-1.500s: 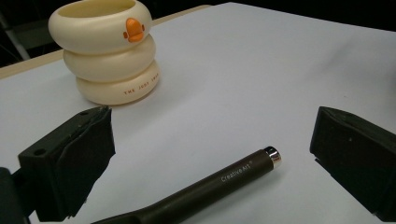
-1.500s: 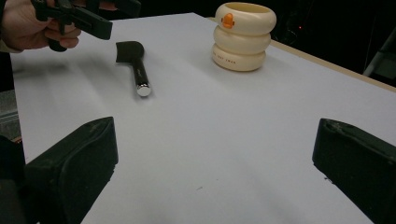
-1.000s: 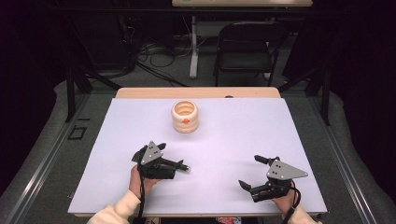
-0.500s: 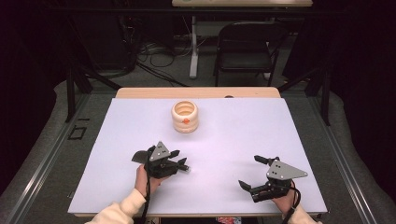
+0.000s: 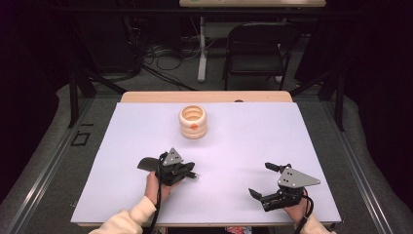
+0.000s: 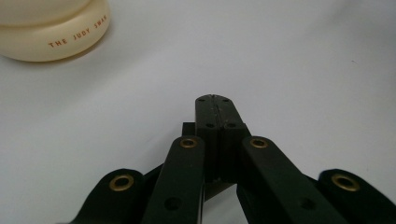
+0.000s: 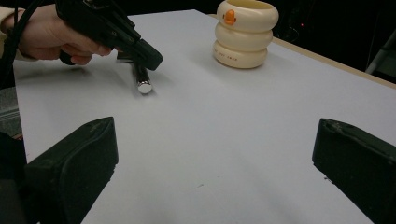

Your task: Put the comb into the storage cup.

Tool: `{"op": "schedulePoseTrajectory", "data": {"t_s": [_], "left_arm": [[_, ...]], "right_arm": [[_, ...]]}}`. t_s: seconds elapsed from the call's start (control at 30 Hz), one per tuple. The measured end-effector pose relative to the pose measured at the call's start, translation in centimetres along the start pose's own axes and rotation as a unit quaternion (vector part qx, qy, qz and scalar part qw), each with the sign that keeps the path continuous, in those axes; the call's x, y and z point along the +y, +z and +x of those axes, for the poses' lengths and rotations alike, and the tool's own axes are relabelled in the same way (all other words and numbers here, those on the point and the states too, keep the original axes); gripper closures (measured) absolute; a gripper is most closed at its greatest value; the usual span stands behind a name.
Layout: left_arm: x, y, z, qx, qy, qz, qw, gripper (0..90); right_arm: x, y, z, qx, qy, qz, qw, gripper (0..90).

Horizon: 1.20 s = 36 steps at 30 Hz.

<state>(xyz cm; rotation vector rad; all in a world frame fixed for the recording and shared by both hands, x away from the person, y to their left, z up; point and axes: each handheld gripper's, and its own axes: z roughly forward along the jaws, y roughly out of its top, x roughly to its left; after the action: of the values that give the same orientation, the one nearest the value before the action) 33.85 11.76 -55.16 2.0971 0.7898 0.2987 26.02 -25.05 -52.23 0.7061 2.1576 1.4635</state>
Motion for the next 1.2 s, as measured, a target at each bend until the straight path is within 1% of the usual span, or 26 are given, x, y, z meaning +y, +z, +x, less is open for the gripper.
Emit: {"op": "schedulePoseTrajectory", "data": {"t_s": [0.13, 0.17, 0.2, 0.23, 0.33, 0.37, 0.4, 0.43, 0.47, 0.5, 0.53, 0.7, 0.77, 0.83, 0.93, 0.97, 1.0, 1.1, 1.2], "left_arm": [[0.0, 0.2, 0.0, -0.003, 0.003, 0.009, 1.0000, 89.9], [0.0, 0.4, 0.0, -0.008, 0.001, 0.012, 0.9999, 89.9], [0.0, 0.5, -0.1, -0.009, 0.004, 0.015, 0.9998, 89.9], [0.0, 0.5, -0.1, -0.009, 0.004, 0.015, 0.9998, 89.9], [0.0, 0.5, -0.3, -0.017, 0.003, 0.022, 0.9996, 89.9], [0.0, 0.5, -0.3, -0.019, 0.003, 0.025, 0.9995, 89.9], [0.1, 0.6, -0.2, -0.019, 0.008, 0.030, 0.9993, 89.9], [0.1, 0.6, -0.3, -0.020, 0.003, 0.035, 0.9992, 89.9], [0.1, 0.6, -0.3, -0.020, 0.007, 0.040, 0.9990, 89.9], [0.1, 0.6, -0.3, -0.020, 0.007, 0.040, 0.9990, 89.9], [0.1, 0.6, -0.3, -0.020, 0.006, 0.048, 0.9987, 89.9], [0.0, 0.4, -0.3, -0.021, 0.003, 0.045, 0.9988, 89.9], [-0.1, 0.2, -0.3, -0.022, -0.001, 0.043, 0.9988, 89.9], [-0.1, 0.0, -0.3, -0.026, -0.001, 0.045, 0.9986, 89.9], [-0.2, -0.2, -0.3, -0.027, -0.003, 0.044, 0.9987, 89.9], [-0.2, -0.3, -0.2, -0.027, -0.002, 0.045, 0.9986, 89.9], [-0.2, -0.3, -0.2, -0.028, -0.005, 0.046, 0.9986, 89.9], [-0.3, -0.6, -0.2, -0.031, -0.003, 0.048, 0.9984, 89.9], [-0.4, -0.9, -0.2, -0.032, -0.007, 0.048, 0.9983, 89.9]], "right_arm": [[0.0, 0.0, 0.0, 0.000, 0.000, 0.000, 1.0000, 0.0], [0.0, 0.0, 0.0, -0.001, 0.000, 0.000, 1.0000, 0.0], [0.0, 0.0, 0.0, 0.000, 0.000, 0.000, 1.0000, 0.0], [0.0, 0.0, 0.0, 0.000, 0.000, 0.000, 1.0000, 0.0], [0.0, 0.0, 0.0, -0.001, -0.001, 0.000, 1.0000, 0.0], [0.0, -0.1, 0.0, -0.001, -0.001, 0.000, 1.0000, 0.0], [0.0, -0.1, 0.0, -0.001, -0.001, 0.000, 1.0000, 0.0], [0.0, -0.1, 0.0, -0.001, 0.000, 0.001, 1.0000, 0.0], [0.0, -0.1, 0.0, -0.001, 0.000, 0.001, 1.0000, 0.0], [0.0, -0.1, 0.0, 0.000, 0.000, 0.000, 1.0000, 0.0], [0.0, 0.0, 0.0, -0.001, 0.000, 0.000, 1.0000, 0.0], [0.0, -0.1, -0.1, -0.001, 0.001, 0.000, 1.0000, 0.0], [0.0, -0.1, 0.0, -0.001, 0.000, 0.000, 1.0000, 0.0], [0.0, -0.1, 0.0, -0.002, -0.001, -0.001, 1.0000, 0.0], [0.0, -0.1, 0.0, -0.002, 0.003, -0.002, 1.0000, 0.0], [0.0, -0.2, -0.1, -0.003, -0.001, -0.002, 1.0000, 0.0], [0.0, -0.2, -0.1, -0.003, -0.001, -0.002, 1.0000, 0.0], [0.0, -0.2, 0.0, -0.003, -0.001, -0.001, 1.0000, 0.0], [0.0, -0.2, 0.0, -0.003, -0.001, -0.001, 1.0000, 0.0]]}}
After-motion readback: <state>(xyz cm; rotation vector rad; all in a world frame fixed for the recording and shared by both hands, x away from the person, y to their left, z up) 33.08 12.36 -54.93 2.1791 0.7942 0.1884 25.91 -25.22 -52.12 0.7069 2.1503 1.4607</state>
